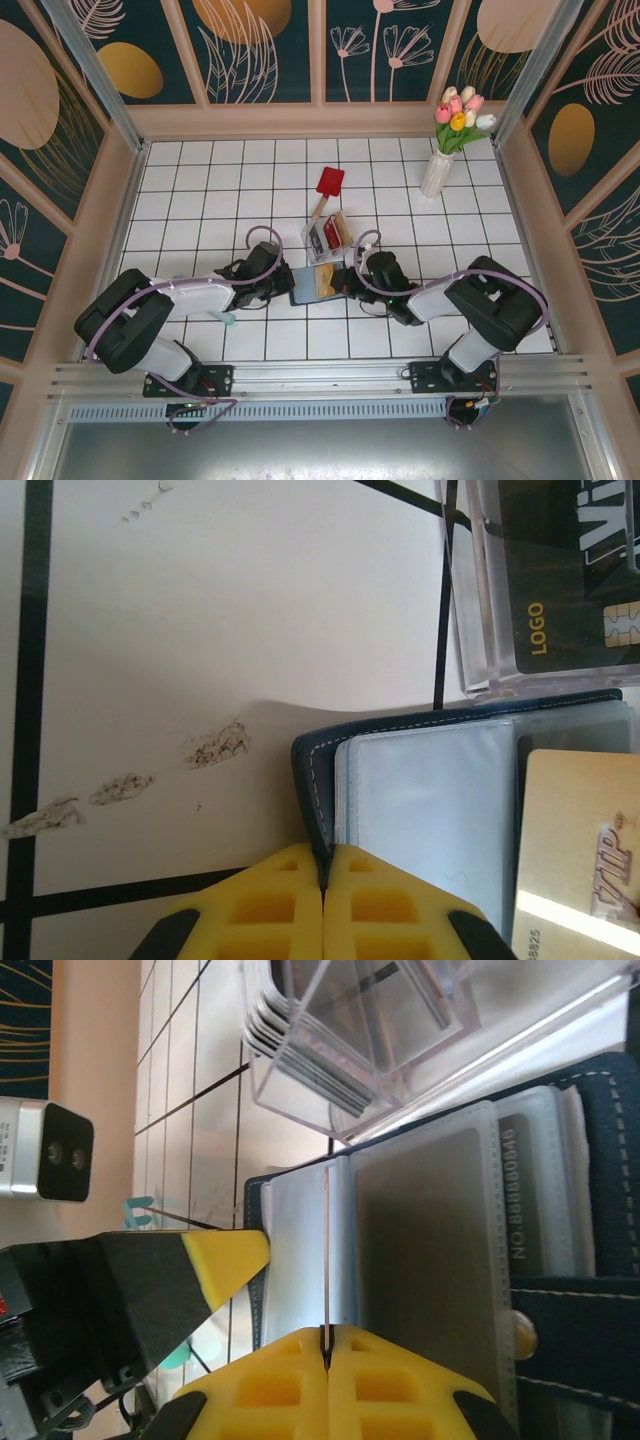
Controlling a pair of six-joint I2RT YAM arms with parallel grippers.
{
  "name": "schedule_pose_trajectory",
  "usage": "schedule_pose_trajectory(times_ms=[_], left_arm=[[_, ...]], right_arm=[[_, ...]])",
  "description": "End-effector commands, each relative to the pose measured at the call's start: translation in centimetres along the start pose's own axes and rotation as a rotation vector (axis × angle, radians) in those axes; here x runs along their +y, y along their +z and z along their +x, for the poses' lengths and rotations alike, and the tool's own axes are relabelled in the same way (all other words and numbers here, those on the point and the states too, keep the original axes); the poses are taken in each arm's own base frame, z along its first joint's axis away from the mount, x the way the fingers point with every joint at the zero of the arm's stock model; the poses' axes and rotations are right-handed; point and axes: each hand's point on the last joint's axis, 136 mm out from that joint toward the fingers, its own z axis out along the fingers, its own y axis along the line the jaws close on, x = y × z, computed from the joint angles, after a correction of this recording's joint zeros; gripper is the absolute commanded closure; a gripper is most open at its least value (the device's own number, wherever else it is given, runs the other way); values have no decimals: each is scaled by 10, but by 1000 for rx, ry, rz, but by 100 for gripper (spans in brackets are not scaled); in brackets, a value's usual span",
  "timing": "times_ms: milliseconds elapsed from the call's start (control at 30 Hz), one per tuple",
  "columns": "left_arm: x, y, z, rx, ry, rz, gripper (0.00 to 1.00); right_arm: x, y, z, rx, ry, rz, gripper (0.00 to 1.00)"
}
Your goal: Put the credit cards into the card holder
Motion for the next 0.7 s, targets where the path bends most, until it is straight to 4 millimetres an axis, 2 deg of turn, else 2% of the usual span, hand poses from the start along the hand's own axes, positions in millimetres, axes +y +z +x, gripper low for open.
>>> schedule_pose_trajectory(times_ms=[0,133,200,367,667], left_arm=[[17,-1,12,34,16,-61,91],[18,0,13,38,22,-65,96],[17,1,14,43,27,-60,100],[18,3,15,51,29,-65,100],[31,0,14,34,14,-123,100]], right_arm=[[-8,7,-3,-21,-23,41,100],[-17,14,3,-2,-22,78,100],[-13,18,6,10,-28,63,100],[-2,28,17,56,-22,23,100],[6,21,19,65,10,-12,100]])
